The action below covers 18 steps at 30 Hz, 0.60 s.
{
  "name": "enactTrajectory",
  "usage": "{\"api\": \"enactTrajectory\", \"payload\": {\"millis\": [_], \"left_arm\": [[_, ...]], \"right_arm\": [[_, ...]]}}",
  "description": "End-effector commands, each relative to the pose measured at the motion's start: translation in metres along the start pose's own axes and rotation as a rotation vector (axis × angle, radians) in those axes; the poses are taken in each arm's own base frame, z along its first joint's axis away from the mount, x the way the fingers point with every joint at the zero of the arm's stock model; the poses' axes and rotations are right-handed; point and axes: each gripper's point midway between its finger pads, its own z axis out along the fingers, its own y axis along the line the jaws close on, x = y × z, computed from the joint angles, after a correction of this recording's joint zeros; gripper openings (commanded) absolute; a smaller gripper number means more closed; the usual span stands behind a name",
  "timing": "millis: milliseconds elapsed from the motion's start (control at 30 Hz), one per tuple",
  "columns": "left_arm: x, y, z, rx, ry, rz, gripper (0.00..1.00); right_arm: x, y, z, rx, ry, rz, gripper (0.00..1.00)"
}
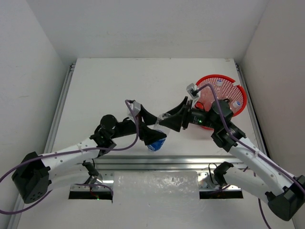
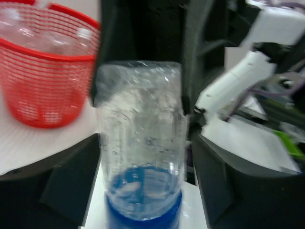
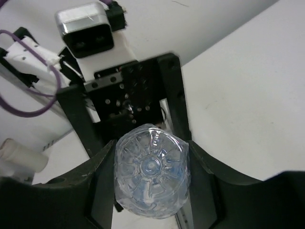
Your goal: Put the plastic bottles in the bin
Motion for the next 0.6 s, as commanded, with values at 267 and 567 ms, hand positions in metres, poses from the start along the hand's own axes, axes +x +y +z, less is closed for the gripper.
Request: {"api": "enactTrajectory", "payload": {"millis": [267, 567], "left_arm": [[-0.040, 0.131, -0.122, -1.263, -0.096, -0.224, 1.00], [-0.055, 0.095, -0.177, -1.320, -0.136, -0.224, 1.00]], "right_arm": [[-0.109, -0.071, -0.099, 0.870, -0.244, -0.240, 0.00], [-0.198, -0.051, -0.226, 1.452, -0.450, -0.407, 0.00]]}}
